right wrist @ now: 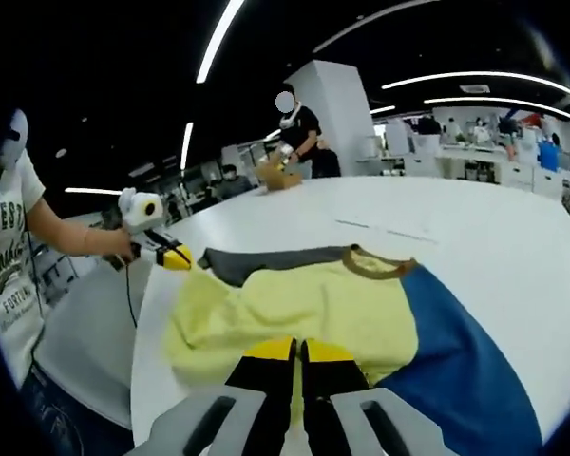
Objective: Fold the garment on the visible template until the final outline fits inside the template.
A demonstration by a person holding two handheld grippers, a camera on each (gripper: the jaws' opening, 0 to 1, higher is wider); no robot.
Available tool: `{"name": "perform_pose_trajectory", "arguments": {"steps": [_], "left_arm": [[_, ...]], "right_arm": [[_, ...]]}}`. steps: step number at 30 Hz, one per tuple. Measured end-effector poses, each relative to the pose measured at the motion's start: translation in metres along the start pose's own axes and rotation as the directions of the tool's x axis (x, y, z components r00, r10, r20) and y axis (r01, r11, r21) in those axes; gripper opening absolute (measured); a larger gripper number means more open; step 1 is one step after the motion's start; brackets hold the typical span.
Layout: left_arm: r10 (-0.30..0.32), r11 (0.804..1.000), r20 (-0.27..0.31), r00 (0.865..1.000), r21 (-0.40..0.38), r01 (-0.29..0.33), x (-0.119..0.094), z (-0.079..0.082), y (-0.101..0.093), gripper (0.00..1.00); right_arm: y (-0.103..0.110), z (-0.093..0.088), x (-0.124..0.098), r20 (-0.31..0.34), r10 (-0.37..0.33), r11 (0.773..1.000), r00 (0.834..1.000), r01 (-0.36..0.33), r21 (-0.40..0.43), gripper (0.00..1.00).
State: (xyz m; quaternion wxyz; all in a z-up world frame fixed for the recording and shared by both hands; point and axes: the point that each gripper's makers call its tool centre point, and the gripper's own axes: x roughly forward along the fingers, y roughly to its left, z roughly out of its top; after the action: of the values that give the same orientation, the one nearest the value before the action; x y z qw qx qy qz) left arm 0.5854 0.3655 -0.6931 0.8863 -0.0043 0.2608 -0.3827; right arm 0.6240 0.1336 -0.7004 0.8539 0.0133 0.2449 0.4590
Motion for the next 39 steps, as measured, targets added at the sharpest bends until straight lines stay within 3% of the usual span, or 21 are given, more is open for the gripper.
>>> {"name": "perform_pose_trajectory", "arguments": {"steps": [6, 10, 16, 25, 31, 39], "left_arm": [[0.065, 0.995, 0.010, 0.998, -0.079, -0.064, 0.013, 0.003, 0.020, 0.00], [0.107, 0.985, -0.033, 0.994, -0.130, -0.110, 0.029, -0.003, 0.028, 0.00], [0.146, 0.975, -0.085, 0.986, -0.155, -0.158, 0.047, -0.014, 0.037, 0.00], [0.151, 0.956, -0.088, 0.985, -0.239, -0.168, 0.068, -0.018, 0.044, 0.00], [0.153, 0.960, -0.100, 0.983, -0.223, -0.172, 0.080, -0.022, 0.043, 0.00], [0.161, 0.975, -0.114, 0.980, -0.138, -0.176, 0.091, -0.026, 0.044, 0.00]], "right_arm": [[-0.028, -0.013, 0.028, -0.071, -0.114, 0.994, 0.991, 0.114, -0.005, 0.00], [-0.044, -0.025, 0.036, -0.128, -0.184, 0.983, 0.975, 0.186, 0.002, 0.00], [-0.054, -0.036, 0.041, -0.175, -0.225, 0.973, 0.958, 0.231, 0.016, 0.00], [-0.061, -0.046, 0.046, -0.220, -0.262, 0.963, 0.940, 0.268, -0.004, 0.00], [-0.062, -0.050, 0.047, -0.237, -0.270, 0.961, 0.933, 0.276, -0.008, 0.00], [-0.062, -0.052, 0.047, -0.242, -0.262, 0.961, 0.934, 0.275, 0.020, 0.00]]}}
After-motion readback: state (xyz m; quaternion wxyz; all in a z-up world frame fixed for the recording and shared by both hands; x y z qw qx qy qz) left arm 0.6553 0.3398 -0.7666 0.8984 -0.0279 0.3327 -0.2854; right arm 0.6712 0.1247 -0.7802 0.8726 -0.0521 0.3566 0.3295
